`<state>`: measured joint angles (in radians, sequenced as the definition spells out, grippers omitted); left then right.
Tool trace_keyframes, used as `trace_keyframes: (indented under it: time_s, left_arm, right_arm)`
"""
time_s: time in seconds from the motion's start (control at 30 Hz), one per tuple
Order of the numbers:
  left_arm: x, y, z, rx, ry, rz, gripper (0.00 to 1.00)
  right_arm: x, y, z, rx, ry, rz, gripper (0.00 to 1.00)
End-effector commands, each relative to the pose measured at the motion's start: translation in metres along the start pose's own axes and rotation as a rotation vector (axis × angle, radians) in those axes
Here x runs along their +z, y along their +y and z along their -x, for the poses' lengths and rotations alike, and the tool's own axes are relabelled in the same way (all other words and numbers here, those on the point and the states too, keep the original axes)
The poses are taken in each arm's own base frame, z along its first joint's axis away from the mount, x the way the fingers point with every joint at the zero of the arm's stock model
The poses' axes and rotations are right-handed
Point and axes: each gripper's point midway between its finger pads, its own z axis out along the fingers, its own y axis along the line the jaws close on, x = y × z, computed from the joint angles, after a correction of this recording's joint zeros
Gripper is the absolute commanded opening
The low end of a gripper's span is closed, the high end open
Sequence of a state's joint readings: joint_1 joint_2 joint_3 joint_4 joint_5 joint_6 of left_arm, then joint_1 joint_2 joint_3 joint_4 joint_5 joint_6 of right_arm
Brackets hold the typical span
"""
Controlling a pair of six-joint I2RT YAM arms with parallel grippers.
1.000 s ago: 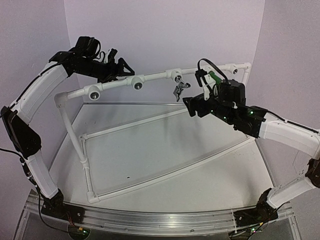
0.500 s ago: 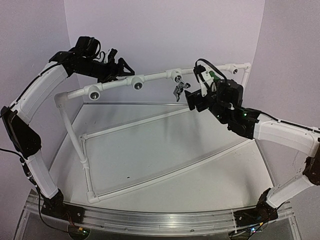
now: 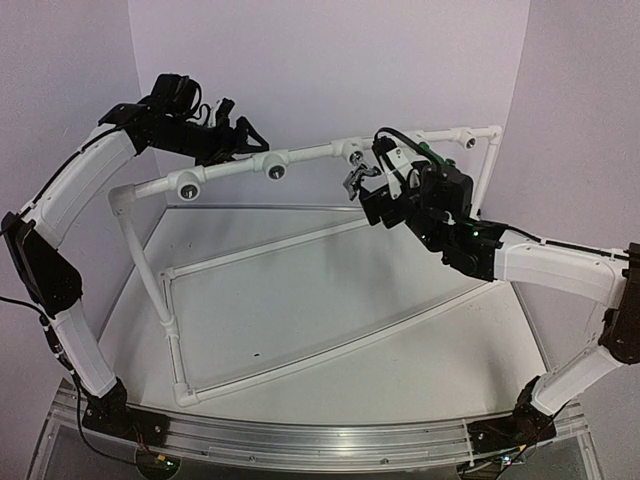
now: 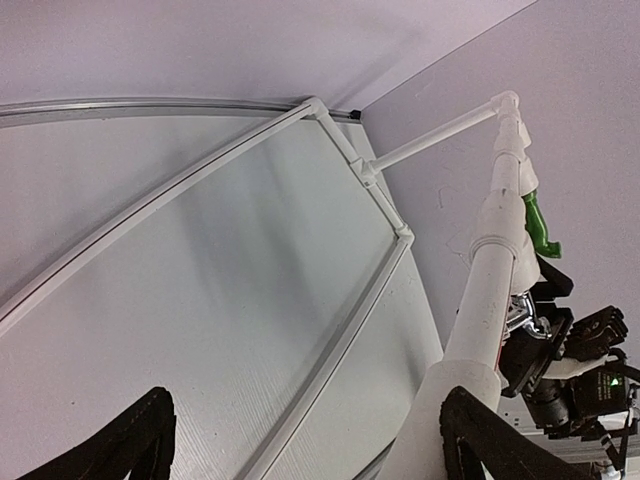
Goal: Install the water faucets
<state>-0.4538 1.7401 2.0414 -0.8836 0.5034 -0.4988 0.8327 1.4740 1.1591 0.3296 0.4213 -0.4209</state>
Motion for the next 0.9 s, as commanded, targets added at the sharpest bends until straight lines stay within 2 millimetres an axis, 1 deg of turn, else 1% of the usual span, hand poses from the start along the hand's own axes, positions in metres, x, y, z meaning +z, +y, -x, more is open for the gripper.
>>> trace_keyframes:
  time_s: [0.0,0.3,0.63,0.87]
  left_arm:
    - [-0.007,-0.005,-0.004,0.007,0.003,-0.01,0.91]
    - [-0.007,-0.005,-0.005,0.003,0.003,-0.012,0.91]
    - [-0.005,-0.004,-0.005,0.004,0.004,-0.015,0.91]
    - [-0.003,-0.004,-0.003,0.006,0.003,-0.016,0.91]
  right_arm:
    - [-0.005,0.003,0.041,0.036,-0.132,0.002,0.98]
    - [-0.013,0.004,0.066,0.057,-0.213,0.005,0.98]
    - [-0.014,-0.01,0.092,0.11,-0.261,-0.031,0.98]
    - [-0.015,-0.023,0.102,0.145,-0.266,-0.076,0.98]
